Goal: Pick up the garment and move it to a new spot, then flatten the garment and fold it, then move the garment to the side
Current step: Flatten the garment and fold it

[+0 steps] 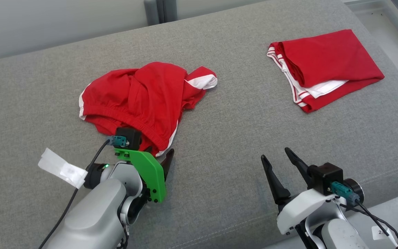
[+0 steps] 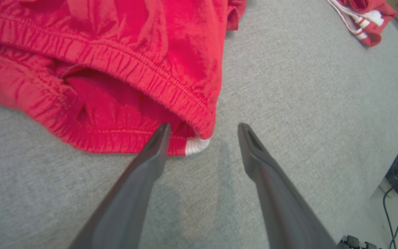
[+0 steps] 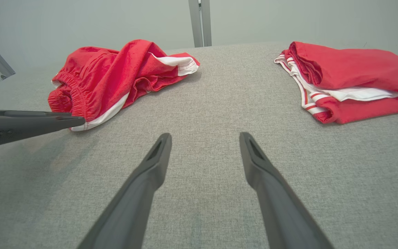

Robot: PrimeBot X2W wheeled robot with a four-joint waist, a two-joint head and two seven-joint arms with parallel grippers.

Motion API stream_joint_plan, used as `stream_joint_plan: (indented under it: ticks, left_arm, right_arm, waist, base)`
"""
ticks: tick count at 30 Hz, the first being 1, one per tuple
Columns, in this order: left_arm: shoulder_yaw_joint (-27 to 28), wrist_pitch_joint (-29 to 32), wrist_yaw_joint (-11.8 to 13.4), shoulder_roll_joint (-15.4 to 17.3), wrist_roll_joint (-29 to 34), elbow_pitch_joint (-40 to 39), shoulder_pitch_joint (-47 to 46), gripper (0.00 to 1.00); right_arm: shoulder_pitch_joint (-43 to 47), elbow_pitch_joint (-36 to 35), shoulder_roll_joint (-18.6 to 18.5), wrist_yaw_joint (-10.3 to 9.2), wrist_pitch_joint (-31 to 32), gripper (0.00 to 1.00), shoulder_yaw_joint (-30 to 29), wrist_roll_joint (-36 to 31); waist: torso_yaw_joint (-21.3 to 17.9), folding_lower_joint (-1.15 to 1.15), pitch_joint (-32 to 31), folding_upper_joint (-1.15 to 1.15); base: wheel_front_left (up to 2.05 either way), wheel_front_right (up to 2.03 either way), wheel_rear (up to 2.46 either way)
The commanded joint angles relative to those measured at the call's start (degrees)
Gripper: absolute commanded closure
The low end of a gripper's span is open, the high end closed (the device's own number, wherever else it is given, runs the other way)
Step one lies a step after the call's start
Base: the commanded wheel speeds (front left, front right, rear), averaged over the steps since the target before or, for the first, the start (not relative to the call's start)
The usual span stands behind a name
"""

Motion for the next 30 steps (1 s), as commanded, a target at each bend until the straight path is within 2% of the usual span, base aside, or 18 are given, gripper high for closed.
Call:
stream_joint_plan:
  ticks: [1, 3, 4, 6, 13, 21, 24, 30]
  left_arm:
    - [0.0, 0.3, 0.2, 0.2, -0.8, -1.1, 1.3, 0.50]
    - [-0.3, 0.3, 0.4, 0.7, -0.1, -1.6, 1.5, 0.73]
    - [-0.3, 0.3, 0.5, 0.9, -0.1, -1.7, 1.7, 0.88]
    - [0.0, 0.0, 0.7, 0.6, -0.6, -1.9, 2.0, 1.00]
    - [1.4, -2.5, 1.4, 0.5, -1.1, -0.9, 1.5, 1.00]
    - [5.5, -6.4, 2.7, 2.9, -3.3, -5.4, 2.4, 1.00]
    - [7.8, -7.6, 4.5, 5.1, -4.3, -9.4, 3.8, 1.00]
    - [11.7, -7.6, 9.9, 10.5, -6.1, -18.5, 8.9, 1.00]
  right_arm:
    - [-0.6, 0.3, 0.0, -0.01, -0.4, 0.00, 0.1, 0.3]
    - [-0.7, 0.5, 0.0, -0.01, -0.5, 0.00, 0.1, 0.3]
    - [-0.8, 0.6, 0.0, -0.01, -0.6, 0.00, 0.0, 0.3]
    - [-0.8, 0.8, 0.0, -0.01, -0.7, 0.00, 0.0, 0.2]
    - [-1.1, 1.4, 0.0, -0.01, -0.8, 0.00, -0.2, 0.2]
    - [-0.3, 1.6, 0.0, -0.01, -0.9, 0.00, -0.7, 0.2]
    - [0.2, 1.5, 0.0, -0.01, -0.8, 0.00, -1.1, 0.1]
    - [1.5, 1.2, 0.0, -0.01, -0.3, 0.00, -1.7, -0.7]
  waist:
    - [0.0, 0.00, -0.1, 0.00]
    - [0.0, 0.00, 0.0, 0.00]
    - [0.0, 0.00, 0.0, 0.00]
    - [-0.1, 0.00, 0.0, 0.00]
    - [-0.3, 0.00, -0.1, 0.00]
    - [0.2, 0.00, -1.0, 0.00]
    - [0.9, 0.00, -1.5, 0.00]
    - [2.5, 0.00, -2.7, 0.00]
  base:
    - [0.00, 0.00, 0.00]
    - [0.00, 0.00, 0.00]
    - [0.00, 0.00, 0.00]
    - [0.00, 0.00, 0.00]
    - [0.00, 0.00, 0.00]
    - [0.00, 0.00, 0.00]
    - [0.00, 0.00, 0.00]
    - [0.00, 0.00, 0.00]
